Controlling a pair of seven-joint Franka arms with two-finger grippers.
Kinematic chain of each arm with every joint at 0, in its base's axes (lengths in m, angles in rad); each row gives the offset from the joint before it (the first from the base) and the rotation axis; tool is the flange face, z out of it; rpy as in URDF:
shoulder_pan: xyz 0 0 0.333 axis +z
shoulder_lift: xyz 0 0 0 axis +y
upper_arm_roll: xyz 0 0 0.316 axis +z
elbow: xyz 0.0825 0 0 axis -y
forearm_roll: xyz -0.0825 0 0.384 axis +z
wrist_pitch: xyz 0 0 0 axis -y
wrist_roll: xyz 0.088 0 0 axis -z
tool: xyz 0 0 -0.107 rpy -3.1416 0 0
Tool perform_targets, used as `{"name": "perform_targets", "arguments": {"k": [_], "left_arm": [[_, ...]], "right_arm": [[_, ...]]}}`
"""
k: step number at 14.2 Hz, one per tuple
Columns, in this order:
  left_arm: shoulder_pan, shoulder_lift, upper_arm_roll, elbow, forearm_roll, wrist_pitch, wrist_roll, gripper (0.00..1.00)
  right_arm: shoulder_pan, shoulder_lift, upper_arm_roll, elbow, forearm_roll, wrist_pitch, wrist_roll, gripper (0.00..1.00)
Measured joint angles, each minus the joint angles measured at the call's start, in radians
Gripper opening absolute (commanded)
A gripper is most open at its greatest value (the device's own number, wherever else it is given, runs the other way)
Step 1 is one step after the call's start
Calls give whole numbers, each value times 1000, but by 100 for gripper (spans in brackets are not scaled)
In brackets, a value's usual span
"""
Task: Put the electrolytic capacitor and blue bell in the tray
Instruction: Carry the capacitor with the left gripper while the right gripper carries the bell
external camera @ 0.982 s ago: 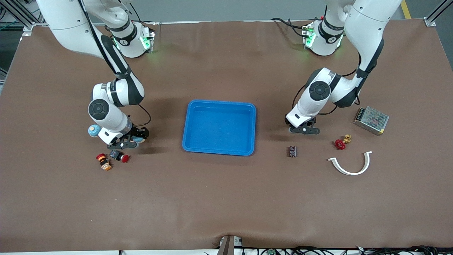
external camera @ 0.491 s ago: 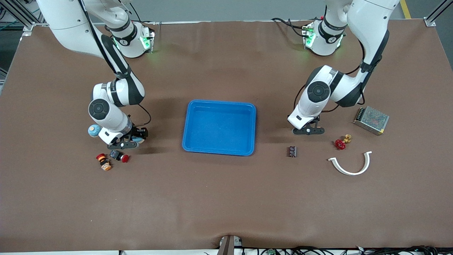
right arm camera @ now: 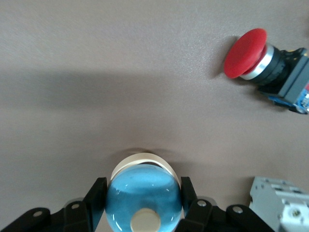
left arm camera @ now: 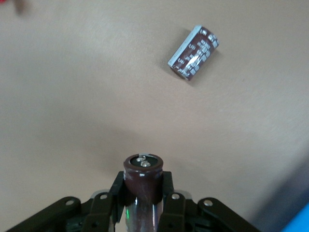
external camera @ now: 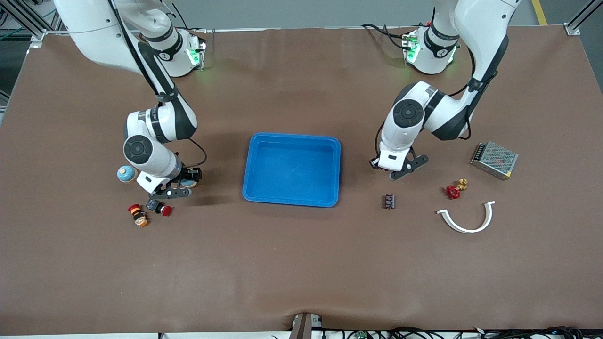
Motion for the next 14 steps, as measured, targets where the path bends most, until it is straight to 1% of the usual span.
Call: {"name": "perform_targets", "arguments": {"k": [3,6,8,11,14], "left_arm": [[-2,0,-27,27,0,-2,-171,0],[-5,3,-55,65,0,-2,-298,0],[-6,16,-76,109,0,-2,-392,0],[-31,61,-95,173,0,-5,-550,0],[-81,126,-96,236,0,-5,-699,0]], "right_arm": [[50,-25,10,29,2,-48,142,45],[161,-37,17,30,2,-57,346,45],[238,-37,20,29,11,-56,461,45],[314,-37,24,29,112,-48,514,45],[342,-37,24,28,169,-34,524,45]]}}
